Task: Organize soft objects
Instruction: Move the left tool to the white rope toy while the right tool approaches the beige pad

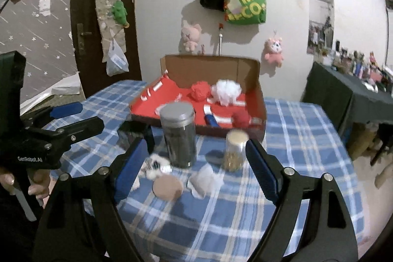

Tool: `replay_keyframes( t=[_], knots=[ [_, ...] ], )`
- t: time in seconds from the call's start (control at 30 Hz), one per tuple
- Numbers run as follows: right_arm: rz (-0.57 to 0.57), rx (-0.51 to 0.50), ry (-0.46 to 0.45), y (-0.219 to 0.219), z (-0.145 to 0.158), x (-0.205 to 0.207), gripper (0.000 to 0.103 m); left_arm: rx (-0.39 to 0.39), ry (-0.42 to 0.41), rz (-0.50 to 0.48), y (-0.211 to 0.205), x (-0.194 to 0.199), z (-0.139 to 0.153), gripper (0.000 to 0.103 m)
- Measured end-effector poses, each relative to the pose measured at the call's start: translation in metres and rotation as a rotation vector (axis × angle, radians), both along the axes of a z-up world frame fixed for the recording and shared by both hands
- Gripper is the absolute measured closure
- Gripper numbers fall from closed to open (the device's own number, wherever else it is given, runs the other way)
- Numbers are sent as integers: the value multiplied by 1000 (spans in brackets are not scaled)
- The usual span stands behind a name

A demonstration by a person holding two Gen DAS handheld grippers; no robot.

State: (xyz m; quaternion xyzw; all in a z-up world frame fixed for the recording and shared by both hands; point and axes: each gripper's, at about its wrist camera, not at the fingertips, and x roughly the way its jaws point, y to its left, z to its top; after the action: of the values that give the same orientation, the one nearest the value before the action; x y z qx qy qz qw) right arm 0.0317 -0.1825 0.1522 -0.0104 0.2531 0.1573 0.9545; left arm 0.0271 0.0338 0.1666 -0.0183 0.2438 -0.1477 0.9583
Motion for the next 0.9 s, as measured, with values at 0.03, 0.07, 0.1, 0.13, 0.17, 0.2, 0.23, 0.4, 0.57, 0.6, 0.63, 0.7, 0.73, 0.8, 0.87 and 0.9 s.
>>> replay_keyframes(
  t=[0.03, 0.07, 0.1, 0.13, 0.17, 0.2, 0.23, 0.4, 0.57, 0.6, 0.63, 0.7, 0.73, 0.8, 0.87, 0.9],
  knots=[
    [-4, 4, 9, -1, -7, 0, 20, 1, 5, 7, -1, -2, -6, 0],
    [-15, 10, 30, -1, -18, 3, 20, 5, 17, 12, -2, -2, -14, 0],
    [-18, 16, 47, -2, -27, 5, 20, 8, 27, 11, -3, -3, -20, 0],
    [-17, 22, 60, -2, -33, 6, 20, 8, 40, 14, -3, -3, -28, 0],
    [-17, 28, 76, -2, -41, 9, 20, 11, 50, 20, -4, -4, -34, 0],
    [-18, 35, 84, -3, -48, 9, 20, 19, 61, 32, -6, -3, -42, 0],
    [-17, 38, 88, -2, -54, 10, 20, 29, 76, 41, -7, -2, -50, 0],
    [-27, 11, 95, 3, -76, 13, 20, 28, 135, 51, -7, 6, -77, 0],
    [18, 18, 118, 8, -84, 21, 20, 42, 167, 59, -5, 11, -91, 0],
    [34, 23, 124, 10, -87, 22, 20, 42, 173, 62, -4, 12, -93, 0],
    [49, 28, 131, 12, -89, 24, 20, 42, 180, 63, -3, 13, -94, 0],
    [79, 30, 146, 17, -94, 27, 20, 41, 197, 63, 0, 16, -98, 1],
    [96, 31, 154, 20, -96, 30, 21, 39, 206, 62, 1, 18, -100, 1],
    [129, 33, 172, 28, -102, 34, 21, 33, 222, 53, 3, 20, -103, 3],
    [160, 38, 192, 34, -107, 37, 21, 33, 234, 48, 5, 22, -106, 4],
    [171, 39, 199, 37, -110, 39, 21, 35, 241, 45, 5, 24, -108, 8]
  ],
)
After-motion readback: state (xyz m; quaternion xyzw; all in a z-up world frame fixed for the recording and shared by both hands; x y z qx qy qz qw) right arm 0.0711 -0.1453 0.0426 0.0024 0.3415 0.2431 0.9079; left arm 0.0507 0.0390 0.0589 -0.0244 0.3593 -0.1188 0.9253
